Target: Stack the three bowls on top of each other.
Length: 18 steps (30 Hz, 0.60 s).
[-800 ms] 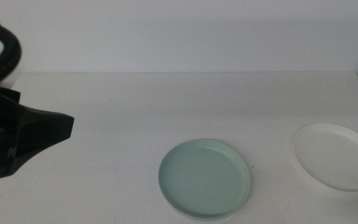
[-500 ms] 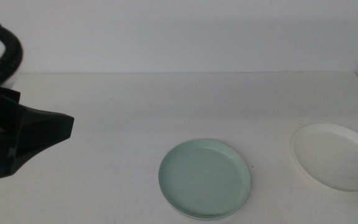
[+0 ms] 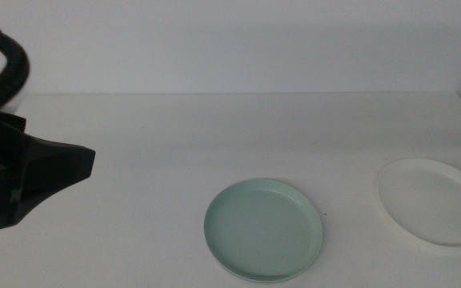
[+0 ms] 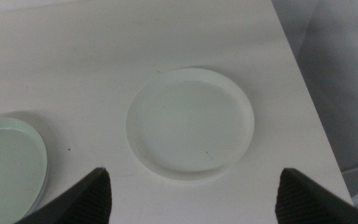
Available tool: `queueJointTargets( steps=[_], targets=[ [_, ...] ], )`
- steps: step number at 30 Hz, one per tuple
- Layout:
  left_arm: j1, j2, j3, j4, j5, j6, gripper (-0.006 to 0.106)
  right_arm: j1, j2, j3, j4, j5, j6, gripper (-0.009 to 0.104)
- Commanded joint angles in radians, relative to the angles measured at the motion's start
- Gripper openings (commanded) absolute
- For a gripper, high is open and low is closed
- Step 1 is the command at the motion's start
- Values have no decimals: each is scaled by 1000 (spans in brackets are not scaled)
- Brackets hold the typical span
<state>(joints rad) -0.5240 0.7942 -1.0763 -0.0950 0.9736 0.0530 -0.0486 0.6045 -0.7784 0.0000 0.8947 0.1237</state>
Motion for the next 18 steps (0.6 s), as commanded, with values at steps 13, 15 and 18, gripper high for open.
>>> queueJointTargets(
  steps=[13, 15, 18],
  targets=[
    [-2, -3, -26, -7, -64, -9, 90, -89, 511, -200, 41, -38, -106, 96],
    [-2, -3, -26, -7, -64, -9, 90, -120, 587, -238, 47, -42, -143, 96],
    [-2, -3, -26, -7, -64, -9, 90, -153, 705, -291, 49, -45, -175, 96]
  ],
)
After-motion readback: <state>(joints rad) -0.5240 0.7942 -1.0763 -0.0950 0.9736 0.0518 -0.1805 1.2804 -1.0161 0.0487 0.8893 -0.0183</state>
